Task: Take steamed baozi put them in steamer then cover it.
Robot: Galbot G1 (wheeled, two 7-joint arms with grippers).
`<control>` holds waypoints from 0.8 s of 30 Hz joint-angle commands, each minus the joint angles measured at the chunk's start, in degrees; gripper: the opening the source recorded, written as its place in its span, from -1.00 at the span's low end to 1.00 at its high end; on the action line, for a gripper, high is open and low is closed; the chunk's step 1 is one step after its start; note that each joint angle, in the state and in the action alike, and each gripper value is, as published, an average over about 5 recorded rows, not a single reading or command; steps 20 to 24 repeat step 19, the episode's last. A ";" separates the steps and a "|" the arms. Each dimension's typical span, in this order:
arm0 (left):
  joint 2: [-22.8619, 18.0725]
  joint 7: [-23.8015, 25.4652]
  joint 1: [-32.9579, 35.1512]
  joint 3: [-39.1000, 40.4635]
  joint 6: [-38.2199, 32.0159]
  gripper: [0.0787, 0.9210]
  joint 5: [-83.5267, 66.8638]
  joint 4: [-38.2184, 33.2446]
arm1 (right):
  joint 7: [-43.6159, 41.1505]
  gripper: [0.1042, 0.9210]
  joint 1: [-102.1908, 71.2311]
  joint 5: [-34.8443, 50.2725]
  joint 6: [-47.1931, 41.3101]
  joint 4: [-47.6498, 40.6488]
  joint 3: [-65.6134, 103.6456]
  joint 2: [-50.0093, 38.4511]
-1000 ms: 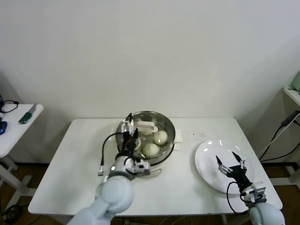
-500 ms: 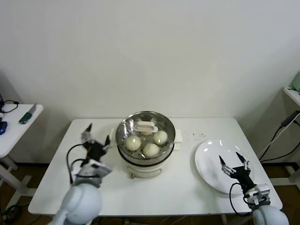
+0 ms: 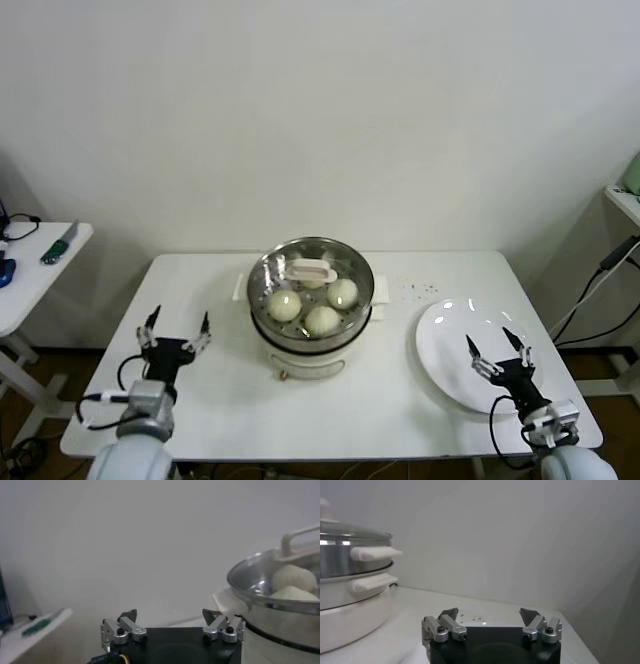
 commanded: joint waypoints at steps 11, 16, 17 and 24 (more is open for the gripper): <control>-3.14 2.67 4.71 -5.80 -14.52 0.77 -7.33 5.46 | -0.33 0.76 -0.30 1.52 1.66 0.34 -0.30 -0.32; -3.11 3.53 4.59 -6.04 -13.50 0.77 -6.19 5.76 | -0.81 0.76 -0.60 1.57 1.81 0.66 -0.27 -0.31; -3.11 3.66 4.57 -6.08 -13.39 0.77 -6.07 5.75 | -0.90 0.76 -0.64 1.58 1.81 0.74 -0.22 -0.28; -3.11 3.78 4.57 -6.11 -13.37 0.77 -5.96 5.73 | -0.95 0.76 -0.65 1.57 1.81 0.79 -0.18 -0.23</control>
